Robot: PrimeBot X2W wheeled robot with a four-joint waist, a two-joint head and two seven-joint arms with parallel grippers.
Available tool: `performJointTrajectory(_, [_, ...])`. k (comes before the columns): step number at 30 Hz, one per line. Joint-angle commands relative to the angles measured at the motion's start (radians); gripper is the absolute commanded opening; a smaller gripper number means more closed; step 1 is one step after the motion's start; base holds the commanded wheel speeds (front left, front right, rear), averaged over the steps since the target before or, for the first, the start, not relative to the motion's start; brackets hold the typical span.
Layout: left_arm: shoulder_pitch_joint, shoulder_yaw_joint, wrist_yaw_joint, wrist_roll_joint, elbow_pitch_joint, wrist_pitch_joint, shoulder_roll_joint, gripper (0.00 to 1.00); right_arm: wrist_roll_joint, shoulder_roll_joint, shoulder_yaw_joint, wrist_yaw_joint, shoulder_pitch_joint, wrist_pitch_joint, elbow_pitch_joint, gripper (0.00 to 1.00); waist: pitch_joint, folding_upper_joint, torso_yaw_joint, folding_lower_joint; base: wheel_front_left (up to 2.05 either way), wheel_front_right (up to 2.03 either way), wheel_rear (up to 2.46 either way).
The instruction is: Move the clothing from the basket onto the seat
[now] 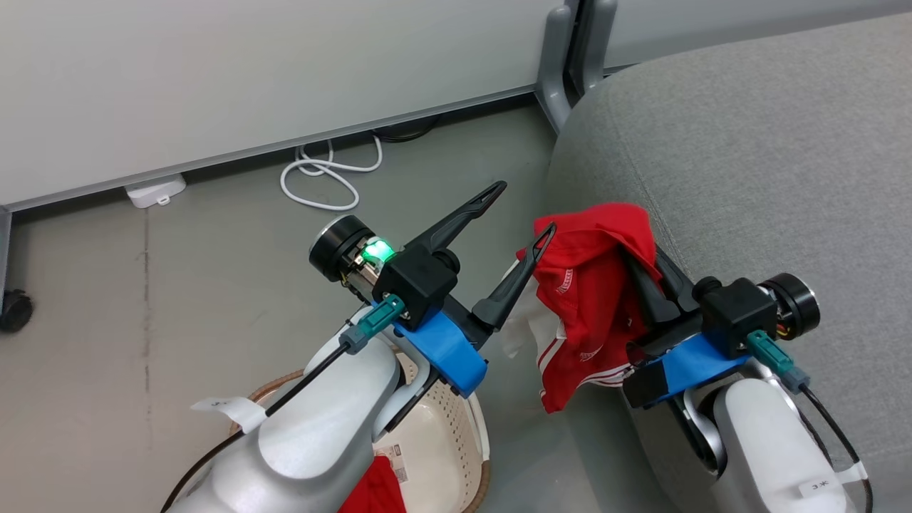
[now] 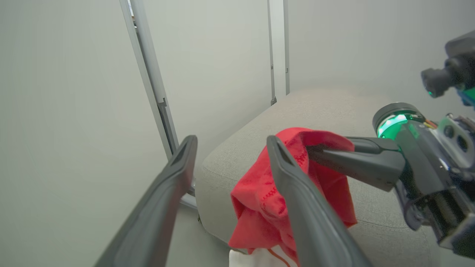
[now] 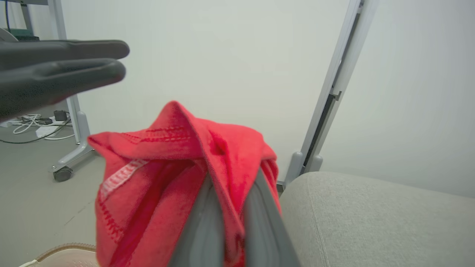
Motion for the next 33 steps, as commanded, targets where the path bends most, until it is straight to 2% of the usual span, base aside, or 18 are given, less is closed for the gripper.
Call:
performJointTrajectory(1, [-0.012, -0.002, -0.001, 0.006, 0.002, -0.003, 0.006, 1.00, -0.003, 0.003, -0.013, 0.000, 0.011, -0.003, -0.010, 0.00, 0.012, -0.0001, -0.030, 0.0000, 0.00, 0.00, 0.00])
performJointTrajectory(15, [0.005, -0.057, -0.001, -0.005, 0.013, -0.003, 0.022, 1.00, -0.011, -0.008, -0.130, 0.000, 0.071, -0.003, -0.072, 0.00, 0.045, -0.0001, -0.146, 0.0000, 0.00, 0.00, 0.00])
performJointTrajectory(24, [0.007, -0.064, -0.001, -0.006, 0.007, -0.003, 0.036, 1.00, 0.001, 0.001, -0.186, 0.000, 0.089, -0.003, -0.114, 0.00, 0.058, -0.0001, -0.152, 0.0000, 0.00, 0.00, 0.00])
performJointTrajectory(33, [-0.004, -0.045, -0.001, 0.011, -0.003, -0.003, 0.046, 1.00, 0.012, -0.007, -0.205, 0.000, -0.005, -0.003, -0.161, 0.00, 0.078, -0.0001, -0.146, 0.0000, 0.00, 0.00, 0.00])
